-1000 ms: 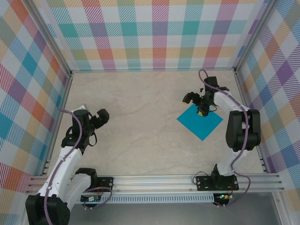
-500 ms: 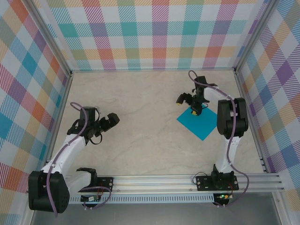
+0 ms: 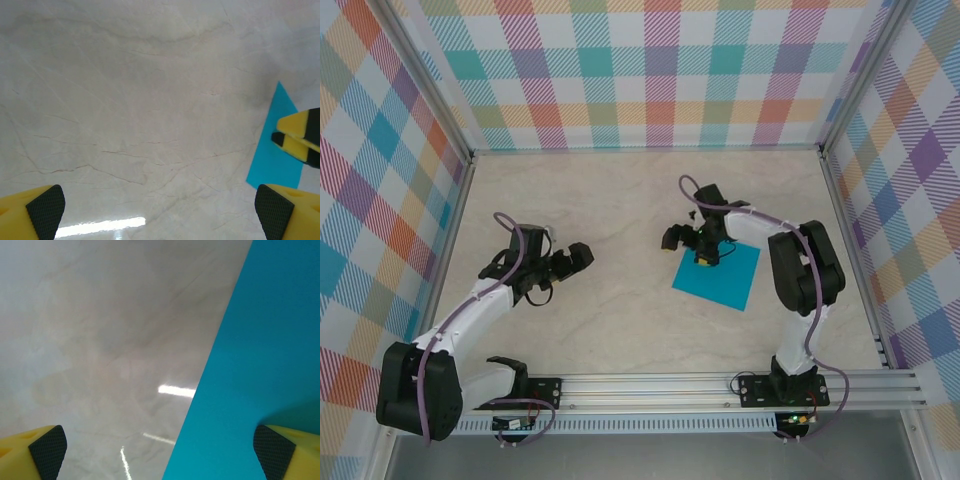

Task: Fold a paper plane with a square sheet of paper (pick it up from the middle)
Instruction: Move the square sheet of paper to the center of the table.

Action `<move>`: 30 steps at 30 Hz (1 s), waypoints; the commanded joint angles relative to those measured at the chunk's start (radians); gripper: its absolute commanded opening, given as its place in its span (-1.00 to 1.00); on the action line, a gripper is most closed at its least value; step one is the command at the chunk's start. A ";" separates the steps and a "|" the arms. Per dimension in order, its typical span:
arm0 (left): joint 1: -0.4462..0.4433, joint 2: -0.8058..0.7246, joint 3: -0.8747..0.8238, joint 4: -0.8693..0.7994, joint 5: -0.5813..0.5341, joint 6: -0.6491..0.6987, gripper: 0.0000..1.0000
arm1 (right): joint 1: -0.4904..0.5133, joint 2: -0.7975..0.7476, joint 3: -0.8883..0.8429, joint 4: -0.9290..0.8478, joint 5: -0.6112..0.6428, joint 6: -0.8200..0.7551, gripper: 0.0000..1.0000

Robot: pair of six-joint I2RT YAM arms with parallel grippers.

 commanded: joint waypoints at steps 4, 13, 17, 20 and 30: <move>-0.069 -0.004 -0.046 0.082 -0.023 -0.071 1.00 | 0.164 0.022 -0.007 -0.016 -0.034 0.117 0.99; -0.123 -0.008 -0.070 0.159 -0.027 -0.113 1.00 | 0.183 -0.220 -0.002 -0.095 0.407 0.006 0.99; -0.143 0.010 -0.076 0.206 -0.029 -0.133 1.00 | 0.159 -0.257 -0.038 -0.141 0.437 0.023 0.99; -0.162 0.047 -0.070 0.227 -0.025 -0.152 1.00 | 0.142 -0.237 -0.070 -0.137 0.380 0.028 1.00; -0.200 0.076 -0.043 0.219 -0.060 -0.140 1.00 | 0.137 -0.129 -0.086 -0.076 0.262 0.035 0.94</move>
